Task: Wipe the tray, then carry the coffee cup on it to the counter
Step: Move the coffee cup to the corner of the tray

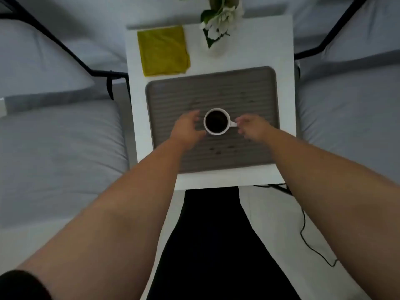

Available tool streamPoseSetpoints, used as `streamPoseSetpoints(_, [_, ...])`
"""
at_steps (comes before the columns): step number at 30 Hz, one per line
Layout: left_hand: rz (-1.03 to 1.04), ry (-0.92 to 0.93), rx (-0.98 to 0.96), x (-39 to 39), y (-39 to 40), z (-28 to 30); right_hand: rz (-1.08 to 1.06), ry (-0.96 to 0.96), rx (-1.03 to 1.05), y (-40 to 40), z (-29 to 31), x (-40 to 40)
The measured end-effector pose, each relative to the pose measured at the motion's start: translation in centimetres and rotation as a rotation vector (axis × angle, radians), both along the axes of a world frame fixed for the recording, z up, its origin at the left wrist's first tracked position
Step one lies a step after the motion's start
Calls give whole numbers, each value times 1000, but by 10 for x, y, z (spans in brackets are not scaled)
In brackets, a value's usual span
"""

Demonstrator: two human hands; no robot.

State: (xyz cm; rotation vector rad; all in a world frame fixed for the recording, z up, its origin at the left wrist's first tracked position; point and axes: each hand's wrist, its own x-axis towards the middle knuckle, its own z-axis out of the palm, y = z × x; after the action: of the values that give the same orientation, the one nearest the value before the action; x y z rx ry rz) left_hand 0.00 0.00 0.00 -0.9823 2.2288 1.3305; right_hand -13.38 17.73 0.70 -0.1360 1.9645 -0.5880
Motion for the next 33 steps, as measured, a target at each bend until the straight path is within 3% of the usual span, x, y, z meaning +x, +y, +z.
streamPoseSetpoints(5, [-167,28,-22,-11,4,-9,-107,-32,-102,-3,-22,17])
streamPoseSetpoints(21, [-17,200,-31,4,2,-4,-44,-31,-171,-17,-27,18])
streamPoseSetpoints(33, [228,287,-201,24,-67,1,92,85,-304,-121,-23,10])
